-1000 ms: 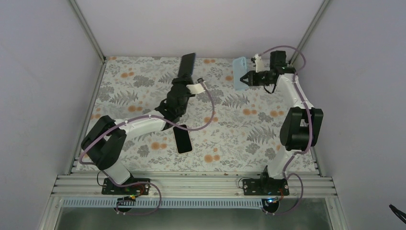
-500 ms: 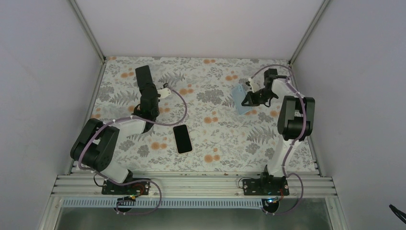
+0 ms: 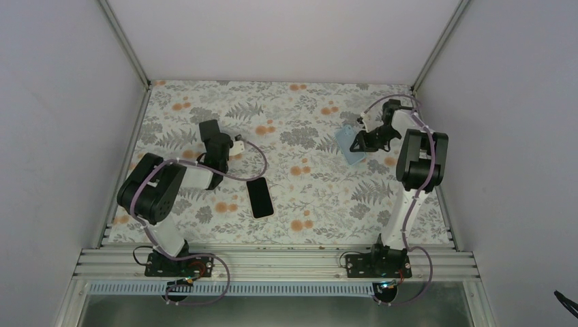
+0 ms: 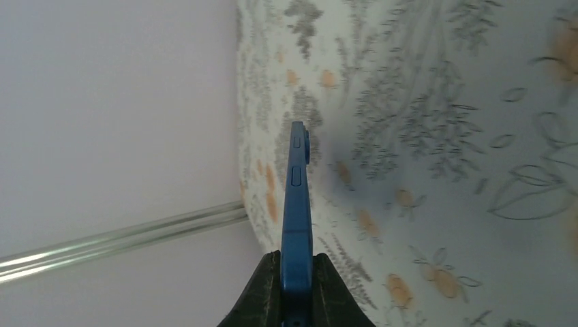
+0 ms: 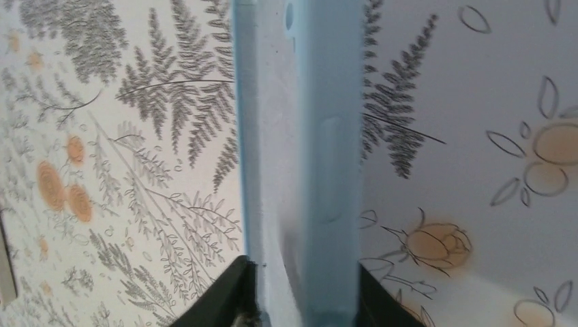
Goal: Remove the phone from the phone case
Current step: Place the phone case at the center of the board.
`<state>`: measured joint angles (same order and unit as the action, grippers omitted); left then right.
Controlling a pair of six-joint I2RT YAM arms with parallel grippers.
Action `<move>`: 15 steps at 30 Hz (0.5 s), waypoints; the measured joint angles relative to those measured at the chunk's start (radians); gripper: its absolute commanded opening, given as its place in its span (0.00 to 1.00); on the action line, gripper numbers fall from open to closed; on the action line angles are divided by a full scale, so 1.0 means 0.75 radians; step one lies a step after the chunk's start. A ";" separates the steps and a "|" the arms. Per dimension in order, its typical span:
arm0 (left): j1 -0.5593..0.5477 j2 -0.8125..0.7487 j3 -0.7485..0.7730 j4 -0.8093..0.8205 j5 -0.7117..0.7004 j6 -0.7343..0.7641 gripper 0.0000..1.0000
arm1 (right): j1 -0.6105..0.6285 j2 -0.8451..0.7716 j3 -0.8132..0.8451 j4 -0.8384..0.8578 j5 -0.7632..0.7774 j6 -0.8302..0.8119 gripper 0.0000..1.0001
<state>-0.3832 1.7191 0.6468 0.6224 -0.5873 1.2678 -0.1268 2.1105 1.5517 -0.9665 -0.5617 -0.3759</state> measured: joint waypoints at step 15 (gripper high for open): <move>-0.008 -0.019 0.031 -0.438 0.189 -0.152 0.76 | 0.000 -0.149 -0.001 0.000 0.264 -0.097 0.90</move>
<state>-0.3893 1.7050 0.6697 0.2939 -0.4454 1.1538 -0.1268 1.9987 1.5513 -0.9665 -0.3637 -0.4488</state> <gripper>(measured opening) 0.661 0.823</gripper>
